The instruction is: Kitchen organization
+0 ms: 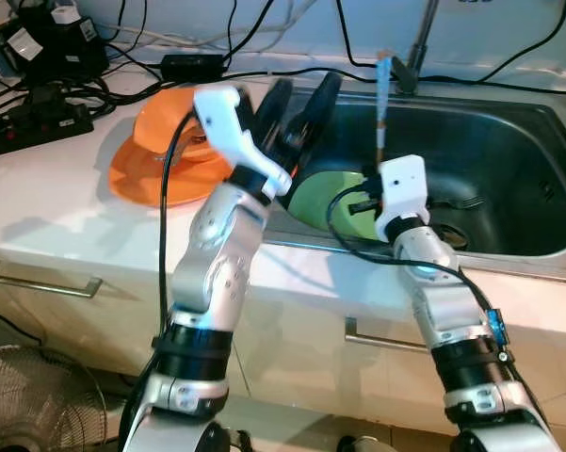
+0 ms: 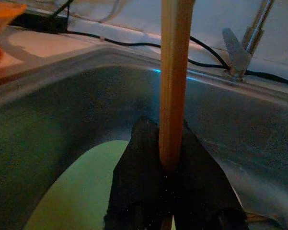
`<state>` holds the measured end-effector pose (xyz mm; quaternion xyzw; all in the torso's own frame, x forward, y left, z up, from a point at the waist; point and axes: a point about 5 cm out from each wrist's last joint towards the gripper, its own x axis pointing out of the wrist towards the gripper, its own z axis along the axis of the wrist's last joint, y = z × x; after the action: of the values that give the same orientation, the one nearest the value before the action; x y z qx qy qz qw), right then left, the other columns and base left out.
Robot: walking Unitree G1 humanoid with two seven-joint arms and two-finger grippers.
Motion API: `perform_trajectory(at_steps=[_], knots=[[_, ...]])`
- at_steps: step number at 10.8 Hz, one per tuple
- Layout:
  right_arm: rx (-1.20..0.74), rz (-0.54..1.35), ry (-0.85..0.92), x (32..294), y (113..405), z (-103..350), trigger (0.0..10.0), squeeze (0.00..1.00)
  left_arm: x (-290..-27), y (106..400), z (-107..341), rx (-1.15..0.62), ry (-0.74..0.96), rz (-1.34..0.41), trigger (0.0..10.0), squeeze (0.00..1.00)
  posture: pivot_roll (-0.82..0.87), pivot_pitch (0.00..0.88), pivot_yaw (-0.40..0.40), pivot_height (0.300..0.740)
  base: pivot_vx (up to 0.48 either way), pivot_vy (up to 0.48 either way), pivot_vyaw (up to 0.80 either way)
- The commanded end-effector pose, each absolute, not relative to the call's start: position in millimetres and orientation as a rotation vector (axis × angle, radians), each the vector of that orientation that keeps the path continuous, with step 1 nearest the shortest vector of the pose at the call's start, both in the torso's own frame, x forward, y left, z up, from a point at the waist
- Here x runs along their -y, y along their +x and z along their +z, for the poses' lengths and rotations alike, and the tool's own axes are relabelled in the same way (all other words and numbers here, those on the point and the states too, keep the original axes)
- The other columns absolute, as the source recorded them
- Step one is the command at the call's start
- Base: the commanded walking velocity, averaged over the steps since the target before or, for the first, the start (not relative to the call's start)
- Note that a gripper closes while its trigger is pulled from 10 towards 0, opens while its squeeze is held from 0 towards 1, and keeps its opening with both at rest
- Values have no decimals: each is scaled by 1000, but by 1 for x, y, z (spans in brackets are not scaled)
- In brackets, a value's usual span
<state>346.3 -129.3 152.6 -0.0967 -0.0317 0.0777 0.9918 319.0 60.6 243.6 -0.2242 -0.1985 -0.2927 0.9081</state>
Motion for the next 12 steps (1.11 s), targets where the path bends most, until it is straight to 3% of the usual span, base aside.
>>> perform_trajectory(at_steps=[1, 2, 4, 7, 12], knots=[[59, 112, -174, 136, 351, 157, 6471, 0, -65, 319, 240, 391, -426, -578, 10000, 0, -2, 65, 36, 740, 0, 0, 0], [36, 77, -147, 143, 355, 157, 10000, 0, -66, 320, 232, 352, -360, -576, 10000, 0, 1, 76, 32, 740, 0, 0, 0], [-51, -7, -61, 157, 366, 156, 10000, 0, -57, 317, 208, 232, -183, -642, 10000, 0, 2, 88, 31, 740, 0, 0, 0], [-130, 6, 1, 155, 377, 154, 10000, 0, -46, 313, 184, 133, -16, -693, 10000, 0, 4, 91, 23, 740, 0, 0, 0], [-322, 67, 74, 135, 380, 125, 10000, 0, -32, 307, 178, 95, 12, -732, 10000, 0, 24, 87, 14, 740, 0, 0, 0]])
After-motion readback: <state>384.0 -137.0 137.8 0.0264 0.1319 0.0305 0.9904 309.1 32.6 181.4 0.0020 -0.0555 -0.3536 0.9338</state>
